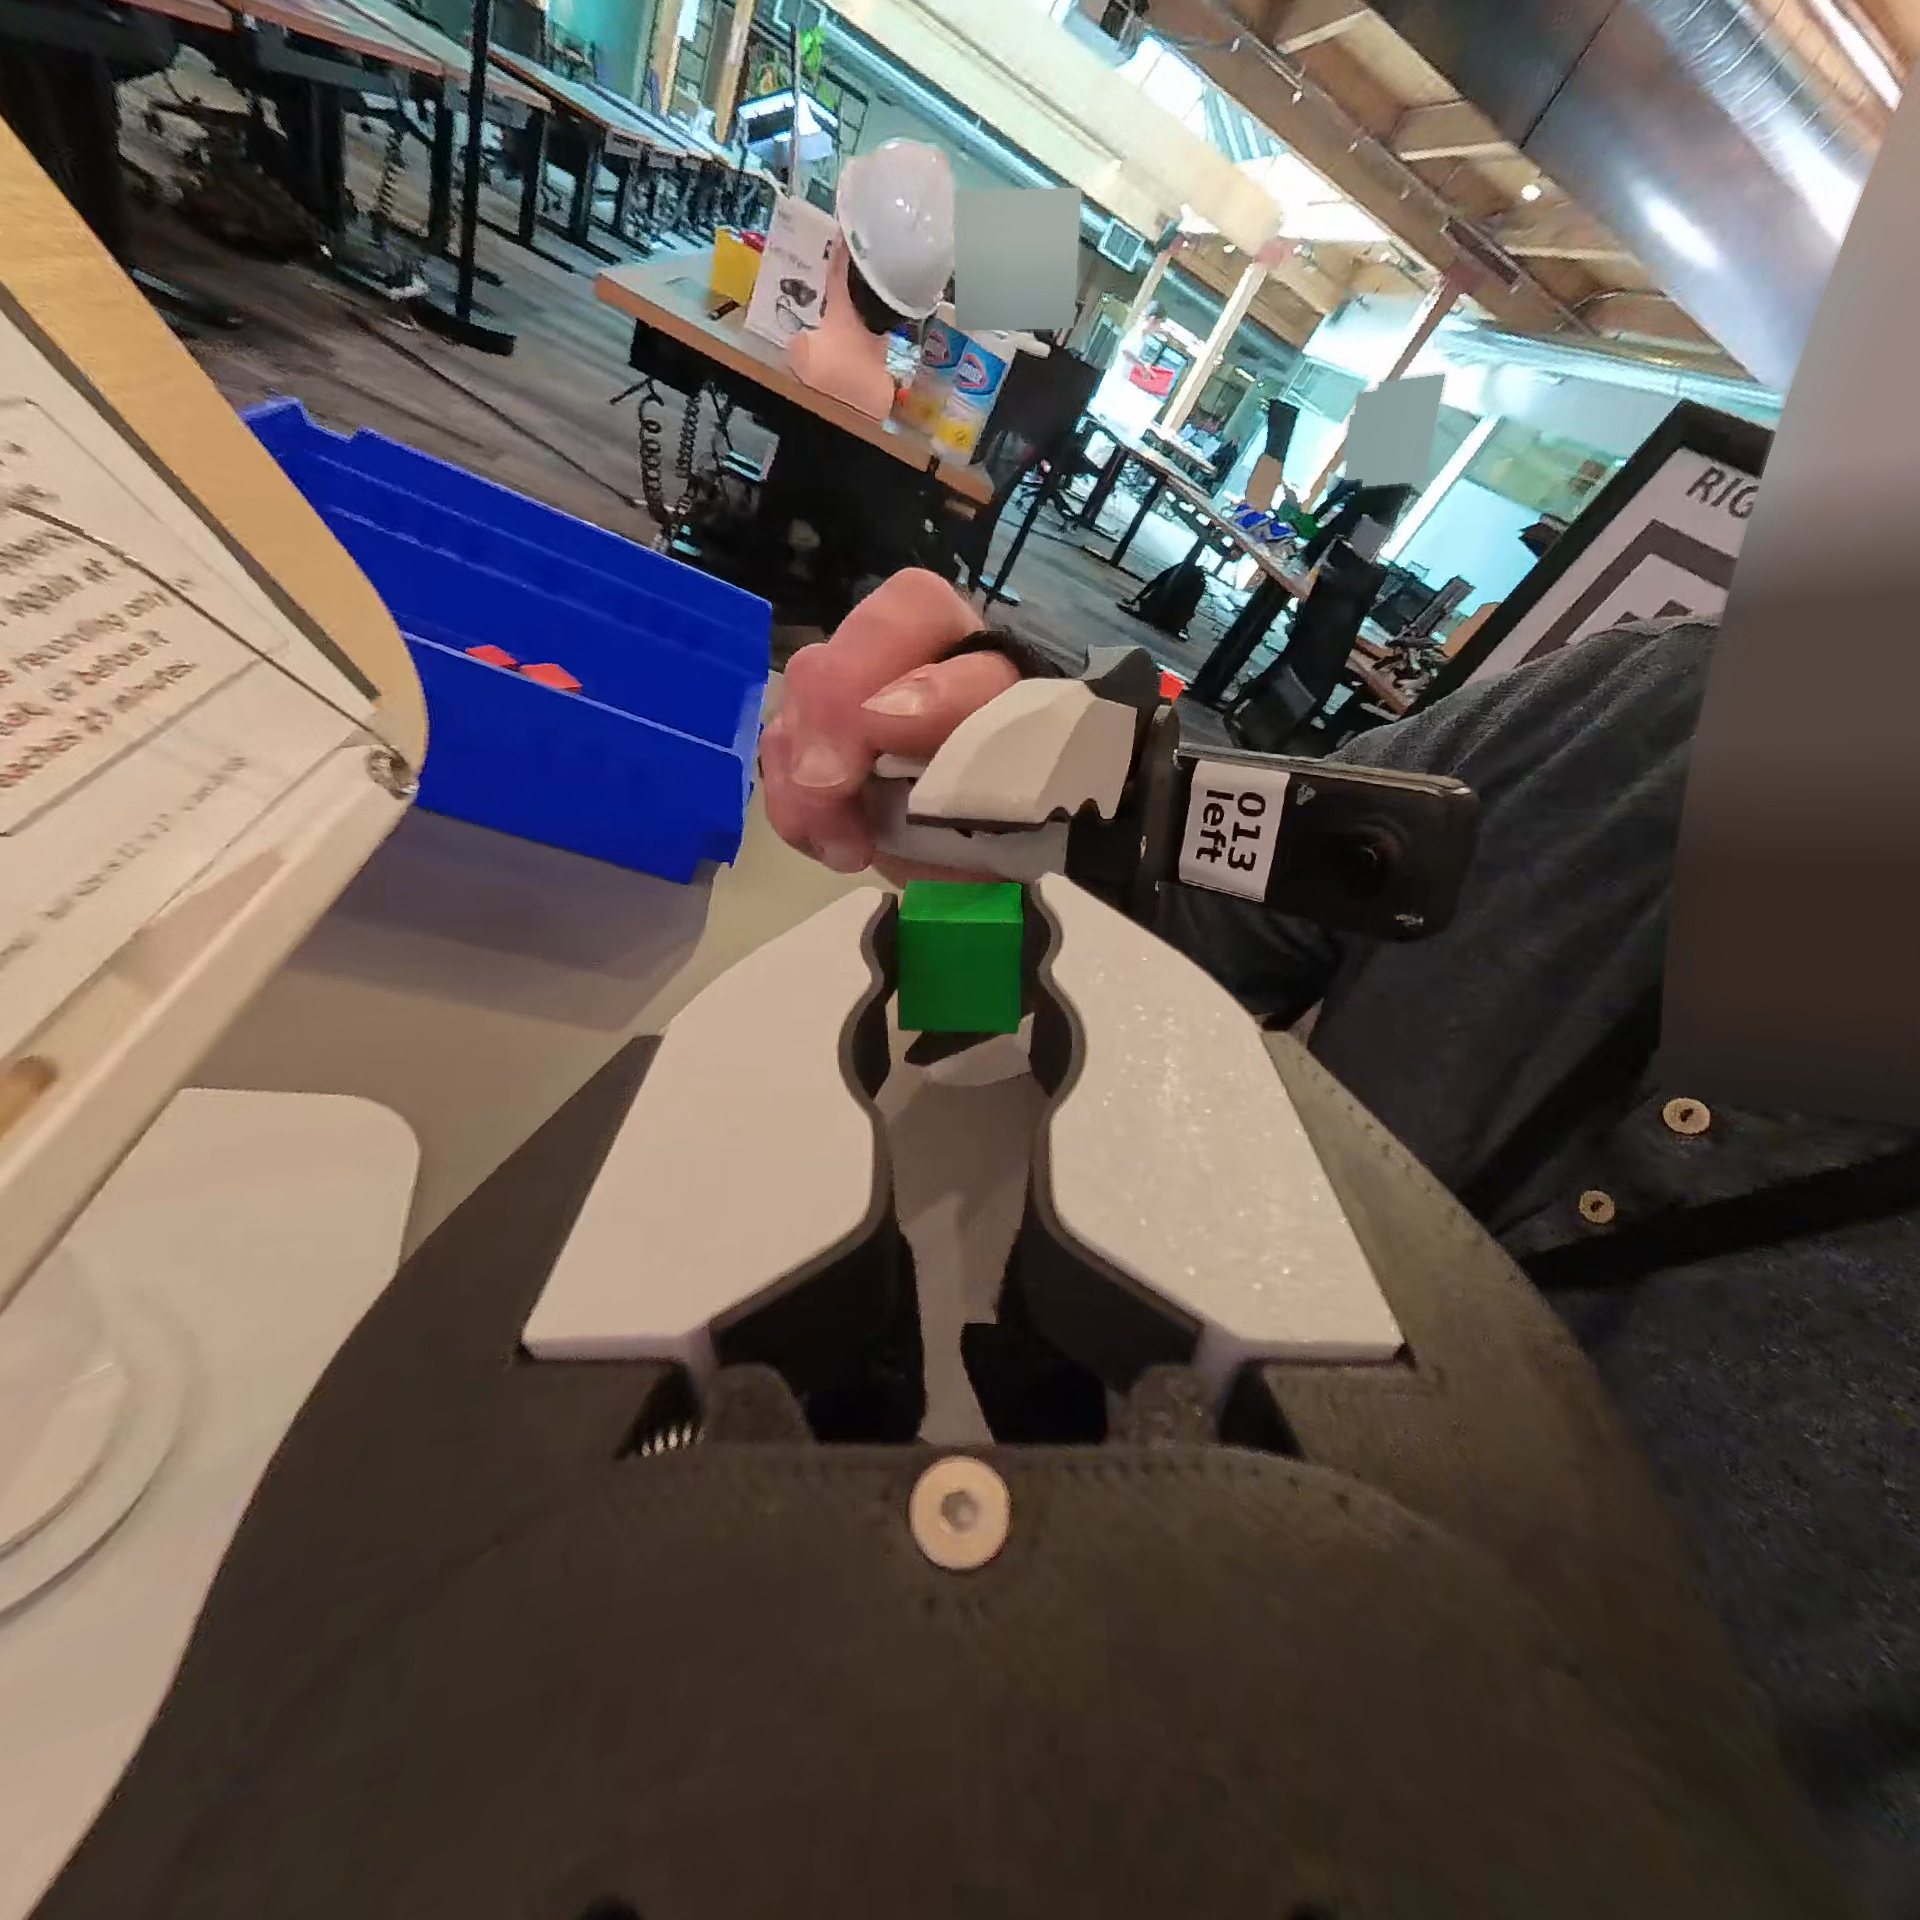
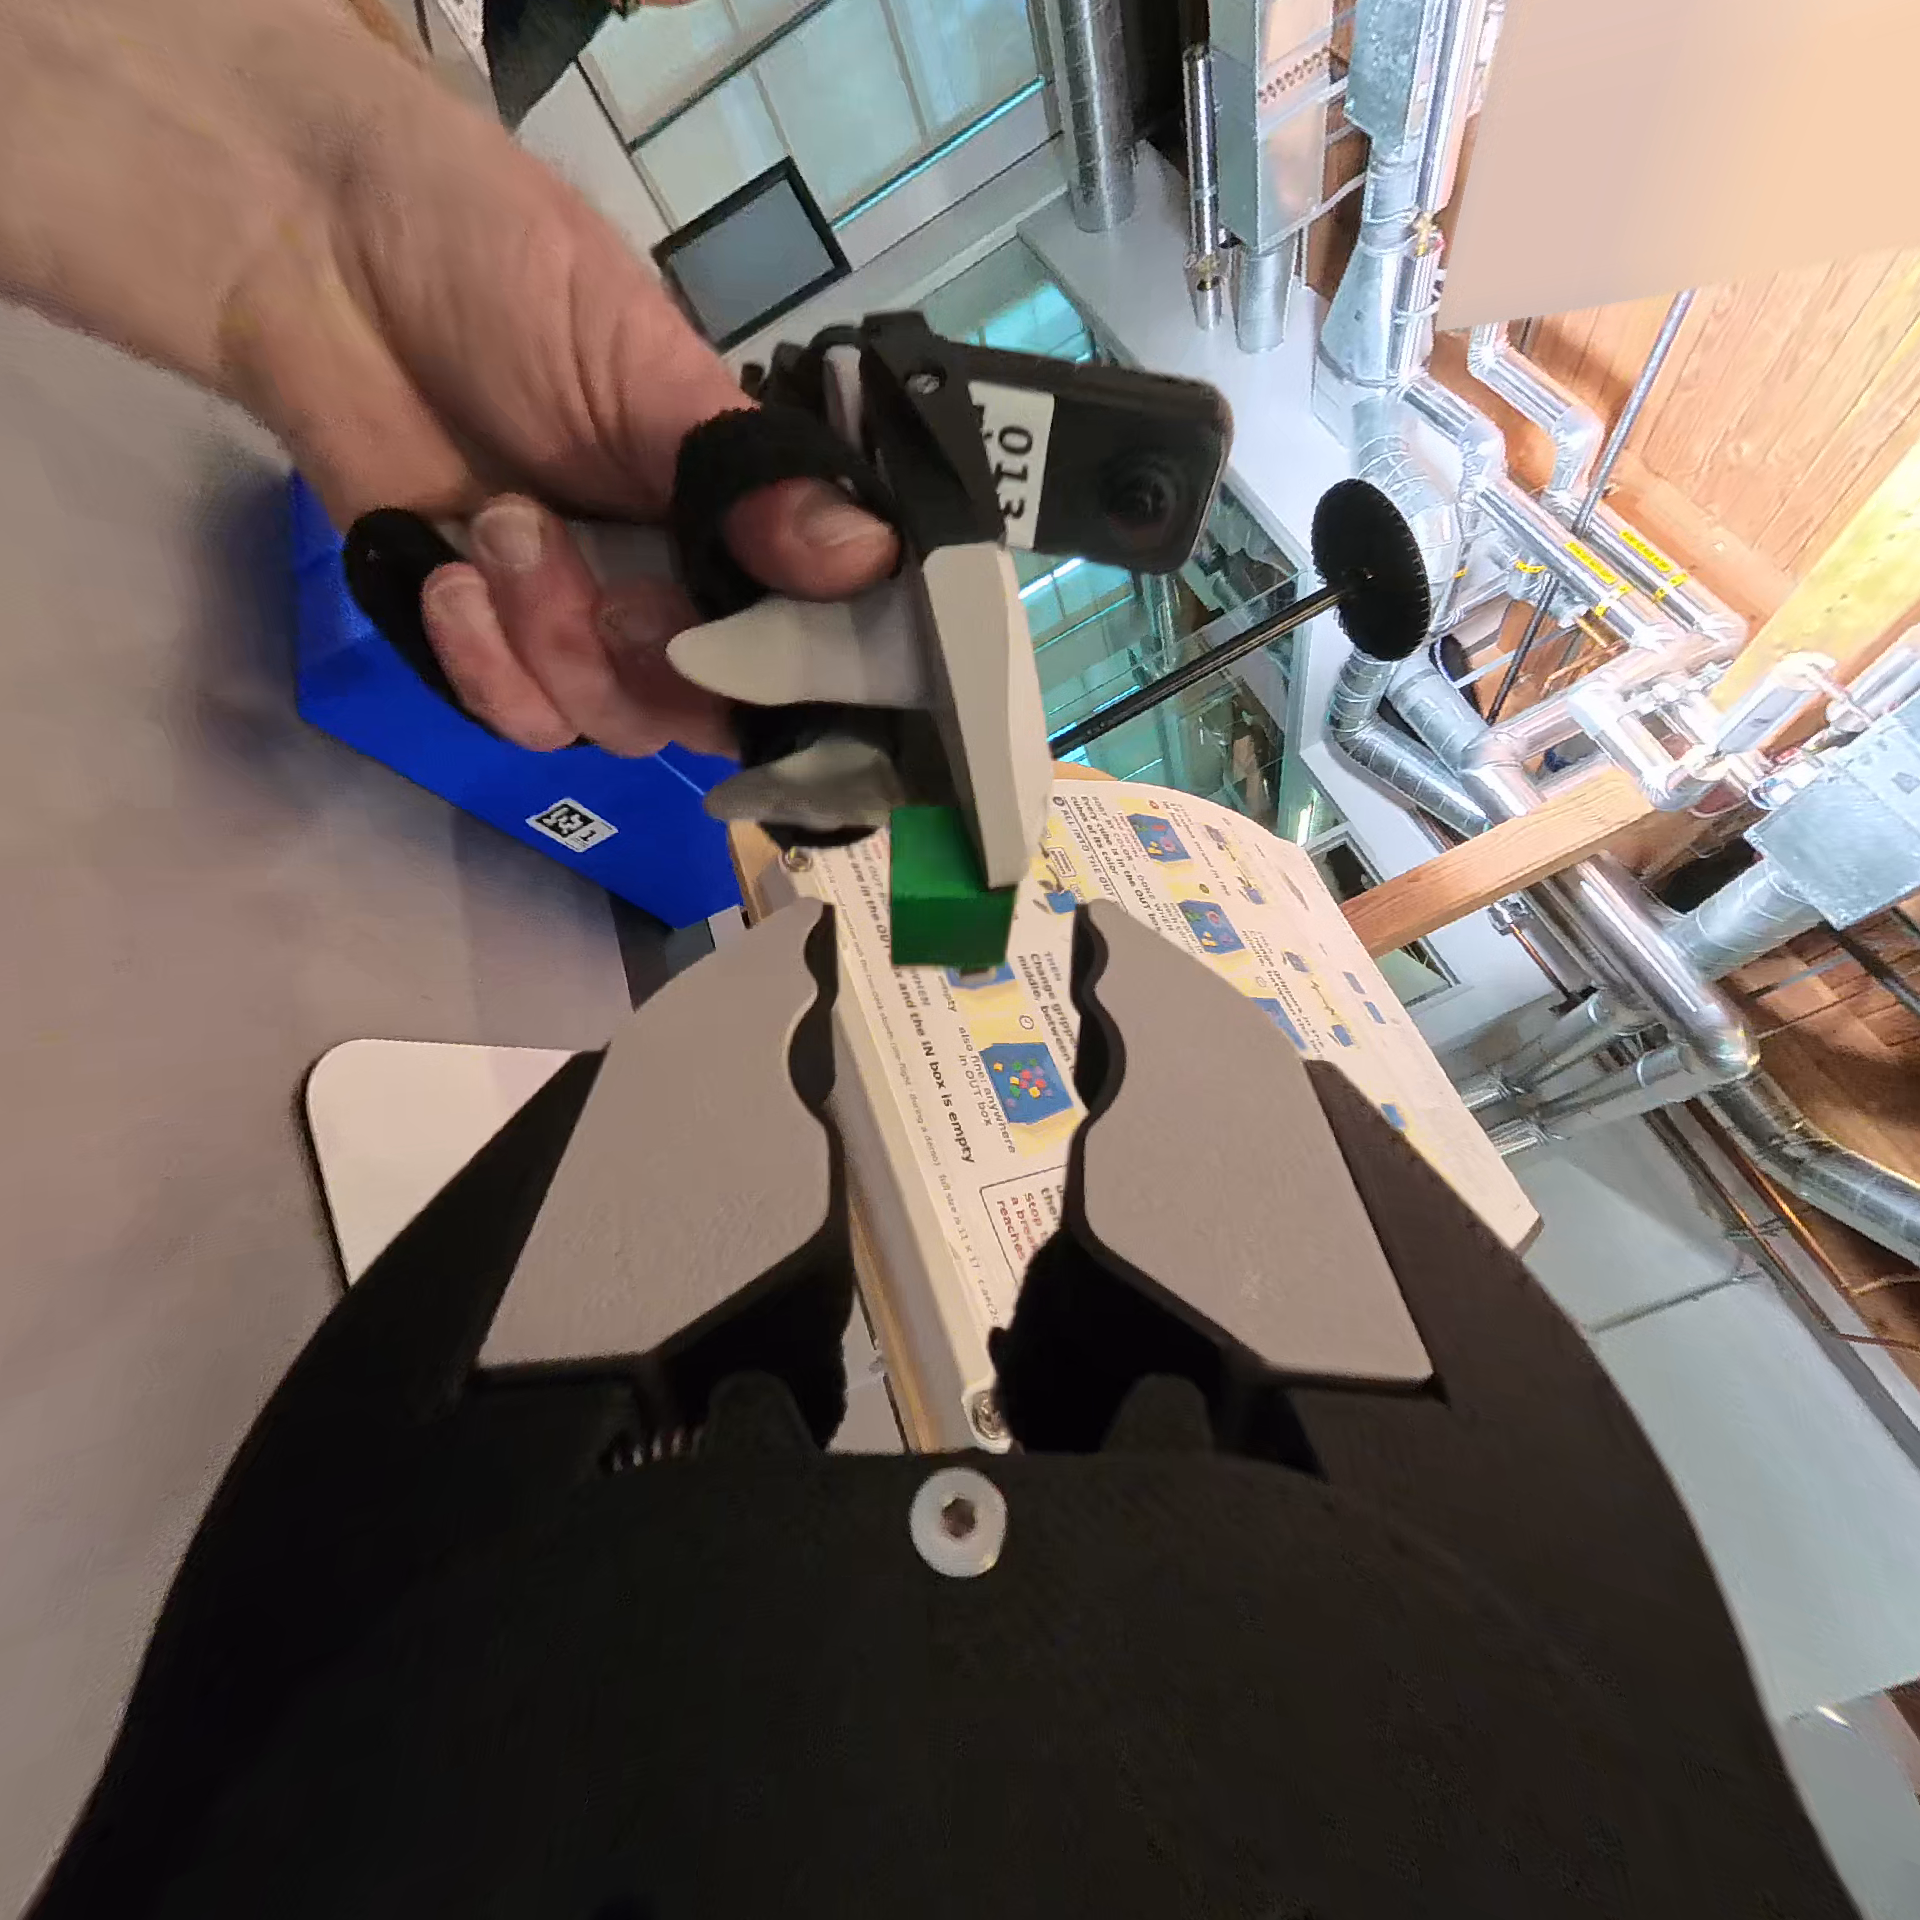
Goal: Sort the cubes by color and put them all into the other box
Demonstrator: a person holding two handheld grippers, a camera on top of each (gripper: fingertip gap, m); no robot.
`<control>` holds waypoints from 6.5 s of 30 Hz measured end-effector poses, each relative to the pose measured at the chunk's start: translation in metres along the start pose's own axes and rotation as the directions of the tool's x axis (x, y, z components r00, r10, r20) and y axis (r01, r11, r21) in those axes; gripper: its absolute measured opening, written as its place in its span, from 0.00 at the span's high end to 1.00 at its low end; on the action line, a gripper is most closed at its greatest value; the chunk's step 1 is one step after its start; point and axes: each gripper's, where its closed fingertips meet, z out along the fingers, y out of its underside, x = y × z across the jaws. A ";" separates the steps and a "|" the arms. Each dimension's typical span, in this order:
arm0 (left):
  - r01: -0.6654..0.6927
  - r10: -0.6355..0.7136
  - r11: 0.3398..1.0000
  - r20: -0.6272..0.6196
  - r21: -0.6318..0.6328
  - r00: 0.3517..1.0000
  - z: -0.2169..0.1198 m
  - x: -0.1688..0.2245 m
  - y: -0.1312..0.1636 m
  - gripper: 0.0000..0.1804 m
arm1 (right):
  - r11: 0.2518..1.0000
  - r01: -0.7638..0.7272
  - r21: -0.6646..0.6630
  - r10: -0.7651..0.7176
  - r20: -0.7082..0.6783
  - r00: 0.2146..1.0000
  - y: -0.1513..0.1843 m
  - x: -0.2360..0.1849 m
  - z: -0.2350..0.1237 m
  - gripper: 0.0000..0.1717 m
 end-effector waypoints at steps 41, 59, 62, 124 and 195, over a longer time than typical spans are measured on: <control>-0.025 0.018 1.000 0.903 -0.008 0.429 -0.283 -0.151 0.008 0.92 | 0.458 -0.411 -0.788 0.303 -0.296 0.906 0.329 0.106 -0.177 0.82; 0.481 -0.077 0.875 0.960 -0.065 0.270 -0.340 -0.265 0.138 0.80 | 0.486 -0.323 -0.812 0.318 -0.179 0.931 0.321 0.072 -0.144 0.83; 0.503 -0.084 0.862 0.958 -0.068 0.274 -0.340 -0.275 0.143 0.78 | 0.484 -0.319 -0.815 0.319 -0.175 0.931 0.321 0.069 -0.142 0.83; -0.109 0.105 0.994 0.226 0.003 0.968 -0.029 -0.021 -0.032 0.86 | 0.992 -0.099 -0.076 0.098 -0.017 0.995 0.028 0.041 -0.020 0.74; 0.362 0.164 0.826 0.799 -0.432 0.578 -0.338 -0.298 0.142 0.84 | 0.368 -0.331 -0.869 0.301 -0.226 0.927 0.365 0.059 -0.169 0.83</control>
